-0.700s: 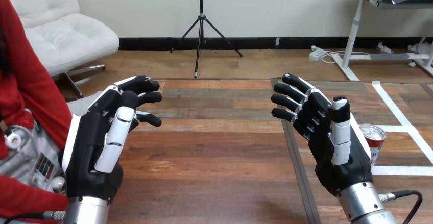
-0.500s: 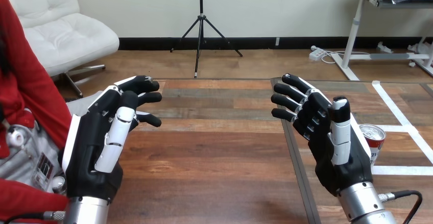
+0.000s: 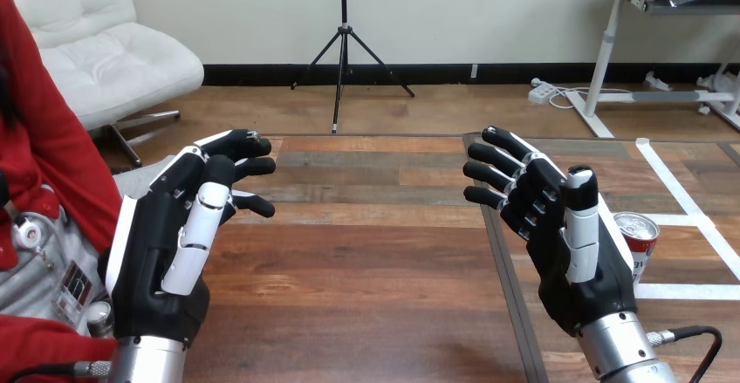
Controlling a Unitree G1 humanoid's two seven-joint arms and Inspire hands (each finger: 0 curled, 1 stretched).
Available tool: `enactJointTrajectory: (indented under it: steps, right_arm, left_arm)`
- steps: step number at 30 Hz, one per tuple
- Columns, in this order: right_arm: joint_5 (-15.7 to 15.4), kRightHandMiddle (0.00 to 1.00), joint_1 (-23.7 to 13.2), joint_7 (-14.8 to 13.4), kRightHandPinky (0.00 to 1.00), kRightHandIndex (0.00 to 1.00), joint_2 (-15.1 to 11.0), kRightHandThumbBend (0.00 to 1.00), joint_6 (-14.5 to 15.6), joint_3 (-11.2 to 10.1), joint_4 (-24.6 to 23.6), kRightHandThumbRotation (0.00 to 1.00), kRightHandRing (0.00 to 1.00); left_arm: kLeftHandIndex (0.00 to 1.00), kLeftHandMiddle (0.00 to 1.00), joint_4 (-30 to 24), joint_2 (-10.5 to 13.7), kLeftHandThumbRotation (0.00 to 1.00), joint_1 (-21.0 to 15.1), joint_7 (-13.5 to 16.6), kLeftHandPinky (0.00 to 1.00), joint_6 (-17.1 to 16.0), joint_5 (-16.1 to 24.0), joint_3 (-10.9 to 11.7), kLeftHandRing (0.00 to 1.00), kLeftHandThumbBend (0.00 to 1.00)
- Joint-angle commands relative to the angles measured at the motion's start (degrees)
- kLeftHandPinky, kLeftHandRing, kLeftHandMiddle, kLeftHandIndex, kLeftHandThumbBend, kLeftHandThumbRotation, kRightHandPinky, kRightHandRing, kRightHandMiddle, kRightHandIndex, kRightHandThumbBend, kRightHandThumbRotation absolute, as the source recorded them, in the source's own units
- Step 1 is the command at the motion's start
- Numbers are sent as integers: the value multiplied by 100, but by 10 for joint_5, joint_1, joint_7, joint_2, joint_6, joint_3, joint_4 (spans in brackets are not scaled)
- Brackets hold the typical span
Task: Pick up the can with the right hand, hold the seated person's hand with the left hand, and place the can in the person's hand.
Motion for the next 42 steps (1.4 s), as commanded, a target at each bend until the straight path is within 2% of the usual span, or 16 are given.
enactJointTrajectory:
  steps: [1,8,15,21,30,42]
  right_arm:
    - [0,84,-29,7,78,85,-6,93,2,-4,-15,100,84]
    - [-10,85,-65,10,79,86,-13,95,4,-8,38,100,85]
    - [-56,87,-119,-16,80,88,-28,97,-4,-13,129,100,86]
    - [-83,88,-164,-33,81,89,-40,96,-13,-16,203,100,87]
    - [-84,88,-215,-36,82,90,-52,94,-19,-26,281,100,88]
    - [-73,88,-267,-45,87,91,-67,93,-17,-43,319,100,89]
  left_arm:
    - [65,70,-31,-4,73,-28,1,45,1,4,1,69,59]
    - [65,70,-27,-4,73,-30,1,46,1,4,0,69,57]
    - [65,70,-21,-3,73,-32,-4,45,-4,4,-2,68,54]
    - [65,70,-22,-3,73,-32,-4,45,-5,8,-3,68,52]
    - [64,70,-24,-1,71,-31,-6,45,-2,4,-2,68,55]
    - [64,70,-18,3,69,-33,-8,46,-7,3,2,68,54]
